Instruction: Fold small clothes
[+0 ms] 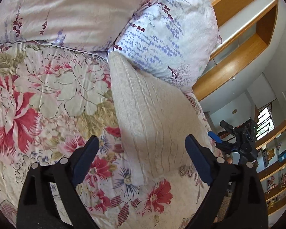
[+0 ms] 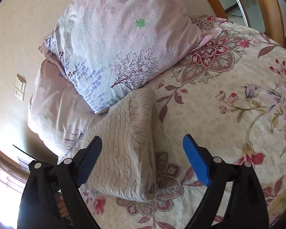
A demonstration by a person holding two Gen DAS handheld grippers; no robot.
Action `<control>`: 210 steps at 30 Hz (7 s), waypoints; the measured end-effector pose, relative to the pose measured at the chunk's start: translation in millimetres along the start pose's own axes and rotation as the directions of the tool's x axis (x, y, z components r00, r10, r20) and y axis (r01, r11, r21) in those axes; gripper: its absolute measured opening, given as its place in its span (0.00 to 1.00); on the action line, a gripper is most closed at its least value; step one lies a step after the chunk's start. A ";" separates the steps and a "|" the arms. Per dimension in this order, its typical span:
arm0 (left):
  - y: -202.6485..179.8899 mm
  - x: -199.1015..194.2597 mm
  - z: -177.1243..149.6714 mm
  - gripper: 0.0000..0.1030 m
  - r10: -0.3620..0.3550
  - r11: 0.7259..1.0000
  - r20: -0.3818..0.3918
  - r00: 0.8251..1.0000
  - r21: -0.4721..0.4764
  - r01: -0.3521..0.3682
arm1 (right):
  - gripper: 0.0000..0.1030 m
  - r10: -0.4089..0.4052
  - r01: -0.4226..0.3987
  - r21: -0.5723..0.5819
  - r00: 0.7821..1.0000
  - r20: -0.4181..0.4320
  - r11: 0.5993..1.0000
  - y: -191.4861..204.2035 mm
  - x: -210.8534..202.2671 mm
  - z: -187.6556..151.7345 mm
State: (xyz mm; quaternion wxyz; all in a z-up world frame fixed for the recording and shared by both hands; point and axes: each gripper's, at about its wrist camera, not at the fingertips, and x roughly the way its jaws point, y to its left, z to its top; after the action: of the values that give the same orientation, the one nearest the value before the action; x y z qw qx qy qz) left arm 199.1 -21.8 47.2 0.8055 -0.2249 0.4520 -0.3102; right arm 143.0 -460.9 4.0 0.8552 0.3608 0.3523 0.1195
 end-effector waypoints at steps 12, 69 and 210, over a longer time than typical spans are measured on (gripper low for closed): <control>5.9 57.2 34.5 0.98 0.069 0.994 -0.105 0.992 -0.079 -0.077 | 0.90 -0.015 0.023 0.034 0.975 -0.224 0.999 -1.2 77.8 26.8; 109.4 -15.8 30.2 0.42 0.004 0.968 -0.079 0.997 -0.251 -0.023 | 0.29 0.216 -0.228 -0.006 0.929 -0.299 0.974 94.9 156.4 -62.9; 8.3 -33.5 -115.8 0.98 0.658 0.722 0.101 0.746 0.196 -0.663 | 0.99 -0.440 0.371 -0.575 0.898 0.023 0.729 157.7 84.8 -187.4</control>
State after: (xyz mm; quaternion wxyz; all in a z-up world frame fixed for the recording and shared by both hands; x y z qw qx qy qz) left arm 87.8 -1.8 4.9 0.8881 0.0375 0.4556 -0.0483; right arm 83.1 -210.0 -21.3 0.9064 -0.0025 0.4195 0.0492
